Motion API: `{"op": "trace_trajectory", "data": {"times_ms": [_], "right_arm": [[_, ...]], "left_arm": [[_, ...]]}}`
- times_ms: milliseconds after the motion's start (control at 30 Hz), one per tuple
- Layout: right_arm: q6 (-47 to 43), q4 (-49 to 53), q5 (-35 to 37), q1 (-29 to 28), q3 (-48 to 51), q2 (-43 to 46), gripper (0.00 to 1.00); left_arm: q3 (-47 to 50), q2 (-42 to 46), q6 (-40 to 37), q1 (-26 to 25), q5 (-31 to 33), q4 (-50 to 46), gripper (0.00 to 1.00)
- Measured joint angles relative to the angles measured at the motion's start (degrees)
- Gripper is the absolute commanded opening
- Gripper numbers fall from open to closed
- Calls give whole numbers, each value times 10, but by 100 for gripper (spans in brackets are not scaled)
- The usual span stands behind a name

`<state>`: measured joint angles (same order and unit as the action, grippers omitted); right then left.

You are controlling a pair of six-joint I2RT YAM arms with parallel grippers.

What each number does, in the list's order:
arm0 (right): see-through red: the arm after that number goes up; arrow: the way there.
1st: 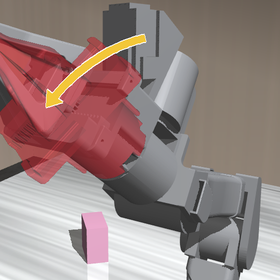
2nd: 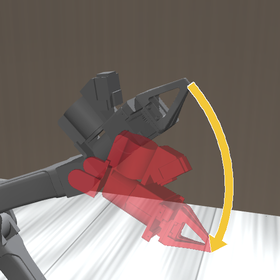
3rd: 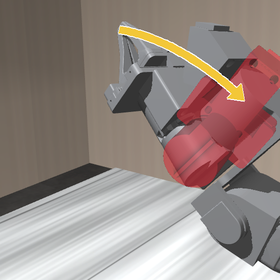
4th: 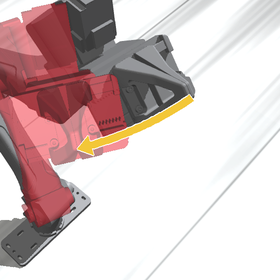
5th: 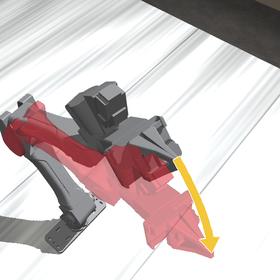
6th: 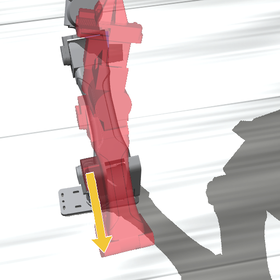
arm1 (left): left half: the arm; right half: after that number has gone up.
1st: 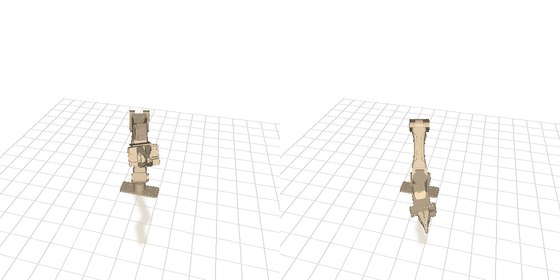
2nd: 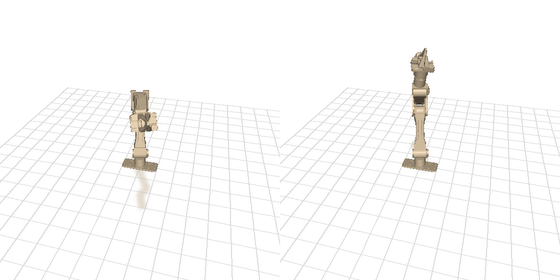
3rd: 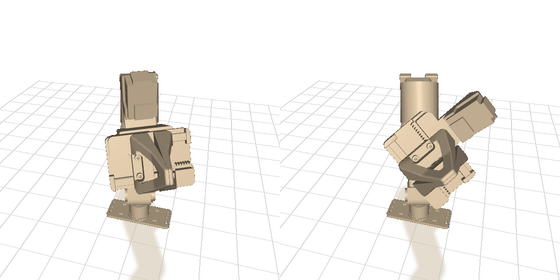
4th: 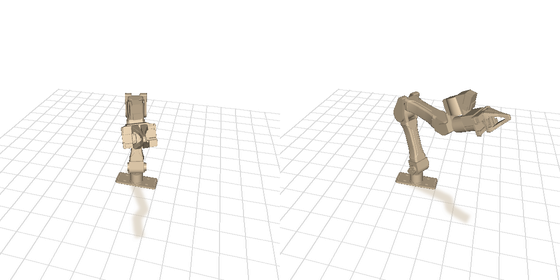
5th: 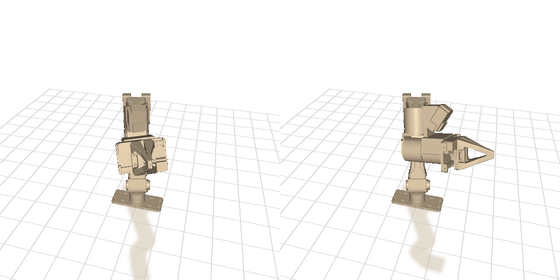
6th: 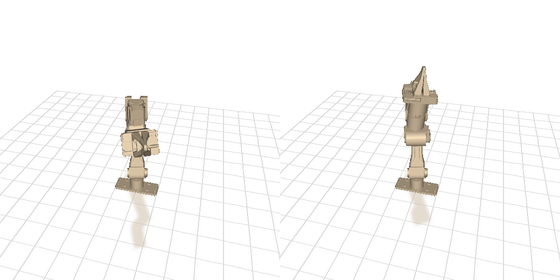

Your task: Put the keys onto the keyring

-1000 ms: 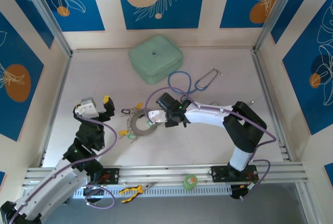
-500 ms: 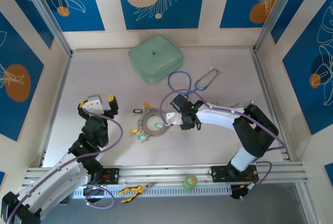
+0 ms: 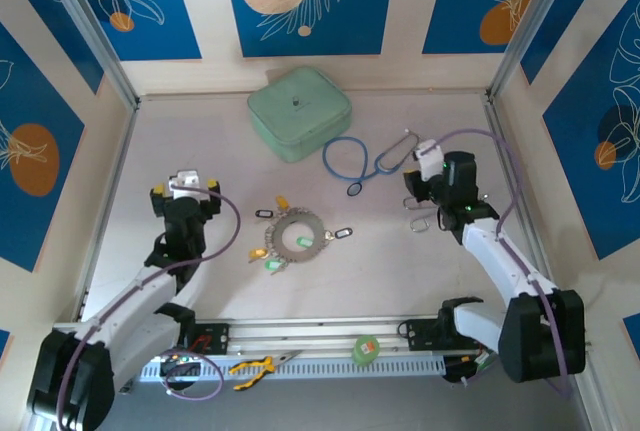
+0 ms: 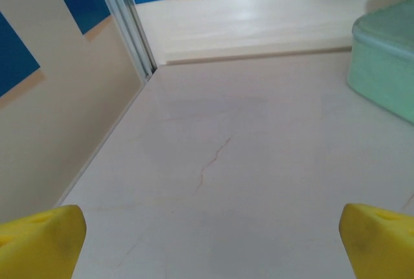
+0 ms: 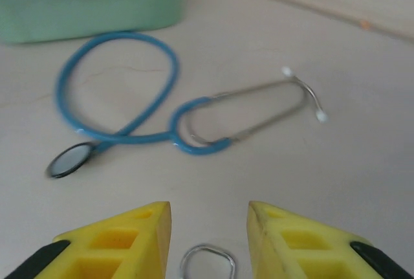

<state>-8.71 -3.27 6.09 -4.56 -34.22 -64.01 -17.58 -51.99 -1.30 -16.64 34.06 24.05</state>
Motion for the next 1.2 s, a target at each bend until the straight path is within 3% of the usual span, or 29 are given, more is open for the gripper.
{"op": "trace_trajectory", "data": {"times_ms": [233,433,567,1200], "right_arm": [[78,-240,-36,36,122,-132,35],[102,-385,-72,45,125,-226,35],[109,-421,-101,58,125,-230,35],[129,-430,-121,69,123,-230,37]], "left_arm": [[40,-161,-19,33,-82,158,100],[38,-314,-38,40,-112,306,100],[41,-391,-40,56,-133,398,99],[-10,-393,-31,72,-156,362,100]]}}
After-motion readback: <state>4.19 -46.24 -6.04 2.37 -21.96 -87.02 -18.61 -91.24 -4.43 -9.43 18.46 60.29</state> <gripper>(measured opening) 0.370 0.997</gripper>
